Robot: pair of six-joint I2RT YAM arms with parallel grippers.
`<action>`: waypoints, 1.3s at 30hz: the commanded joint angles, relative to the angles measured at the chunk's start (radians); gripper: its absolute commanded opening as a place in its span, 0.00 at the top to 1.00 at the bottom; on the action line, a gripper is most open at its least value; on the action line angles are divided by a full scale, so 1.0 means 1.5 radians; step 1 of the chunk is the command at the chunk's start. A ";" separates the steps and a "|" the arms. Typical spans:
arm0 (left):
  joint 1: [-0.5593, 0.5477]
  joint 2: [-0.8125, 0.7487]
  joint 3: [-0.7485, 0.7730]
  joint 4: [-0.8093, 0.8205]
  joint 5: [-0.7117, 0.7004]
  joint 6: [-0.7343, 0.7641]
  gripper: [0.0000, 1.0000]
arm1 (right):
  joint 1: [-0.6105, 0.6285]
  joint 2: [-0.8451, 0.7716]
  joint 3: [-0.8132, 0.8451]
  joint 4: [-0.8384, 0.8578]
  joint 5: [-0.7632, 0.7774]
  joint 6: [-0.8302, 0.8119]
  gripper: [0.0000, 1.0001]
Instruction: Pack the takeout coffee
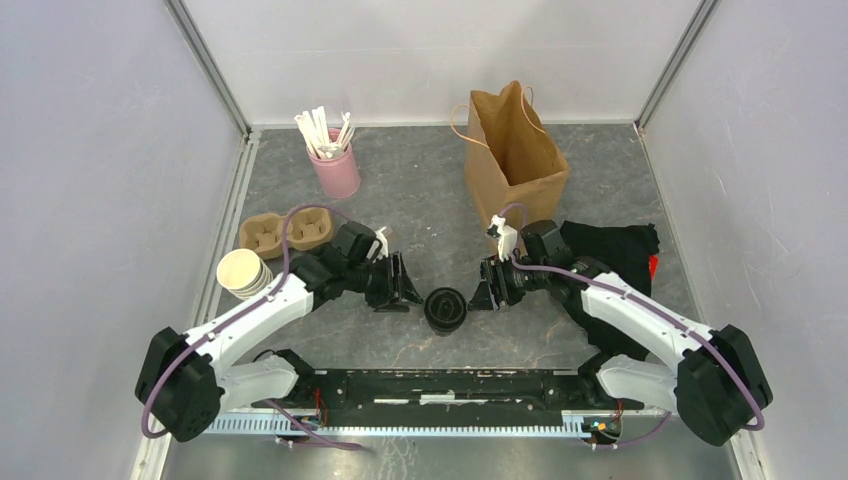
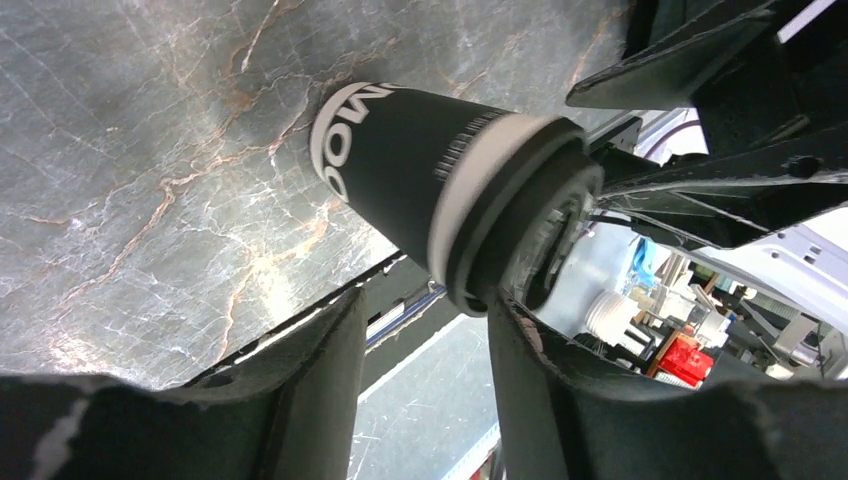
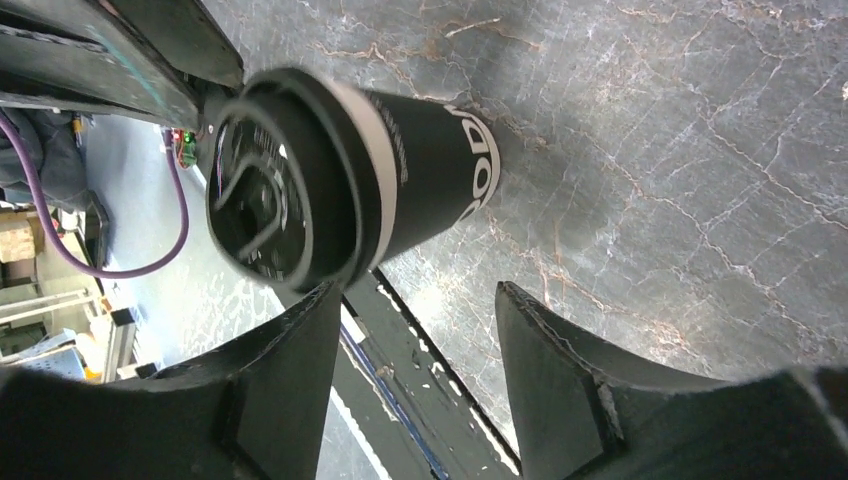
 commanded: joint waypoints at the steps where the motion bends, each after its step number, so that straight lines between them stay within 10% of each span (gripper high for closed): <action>1: 0.002 -0.029 0.045 -0.002 -0.020 -0.003 0.42 | 0.000 -0.015 0.048 -0.057 0.013 -0.034 0.34; 13: 0.002 0.119 0.117 0.076 0.037 0.053 0.19 | 0.002 -0.016 -0.011 0.072 -0.112 0.035 0.22; 31: -0.006 0.065 0.022 0.086 0.041 -0.011 0.43 | -0.010 0.050 0.015 0.077 0.000 0.049 0.46; 39: -0.006 0.025 0.023 0.064 0.039 -0.012 0.30 | -0.011 0.080 0.082 -0.005 0.012 -0.013 0.43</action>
